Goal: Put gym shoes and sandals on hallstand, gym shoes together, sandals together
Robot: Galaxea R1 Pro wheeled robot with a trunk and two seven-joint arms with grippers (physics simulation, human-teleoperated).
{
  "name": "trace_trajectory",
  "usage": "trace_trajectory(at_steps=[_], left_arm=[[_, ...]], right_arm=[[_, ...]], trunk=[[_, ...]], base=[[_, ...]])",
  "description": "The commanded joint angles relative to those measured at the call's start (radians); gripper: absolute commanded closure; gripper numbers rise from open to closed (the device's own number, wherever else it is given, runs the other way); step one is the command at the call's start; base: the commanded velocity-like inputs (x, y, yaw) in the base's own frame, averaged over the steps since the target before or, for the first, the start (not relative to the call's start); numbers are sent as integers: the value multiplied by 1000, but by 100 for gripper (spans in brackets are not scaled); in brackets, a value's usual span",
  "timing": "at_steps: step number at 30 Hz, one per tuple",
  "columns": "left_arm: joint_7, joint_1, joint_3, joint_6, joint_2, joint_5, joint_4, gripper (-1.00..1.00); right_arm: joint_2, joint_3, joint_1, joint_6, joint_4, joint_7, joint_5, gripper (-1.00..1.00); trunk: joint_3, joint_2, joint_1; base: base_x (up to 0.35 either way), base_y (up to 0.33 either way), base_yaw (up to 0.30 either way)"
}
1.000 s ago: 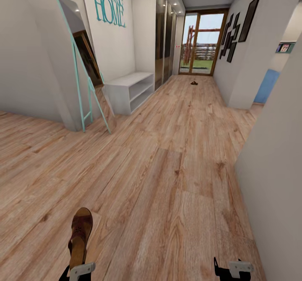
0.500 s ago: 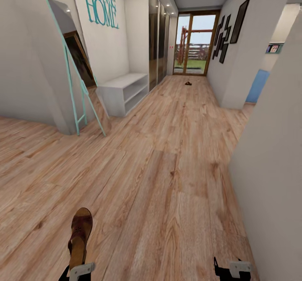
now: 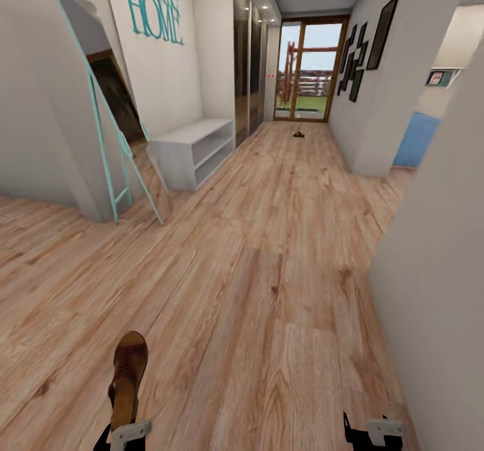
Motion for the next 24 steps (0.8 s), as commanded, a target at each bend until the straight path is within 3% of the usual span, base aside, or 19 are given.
trace_trajectory(at_steps=[1,24], left_arm=[[2,0,1,-2,0,-3,0,100],[1,0,1,-2,0,-2,3,100]], right_arm=[[0,2,-1,-2,1,-6,3,-100],[2,3,-1,-2,2,-6,4,-100]], trunk=[[-1,0,0],[-1,0,0]], base=[[337,0,0],[339,0,0]])
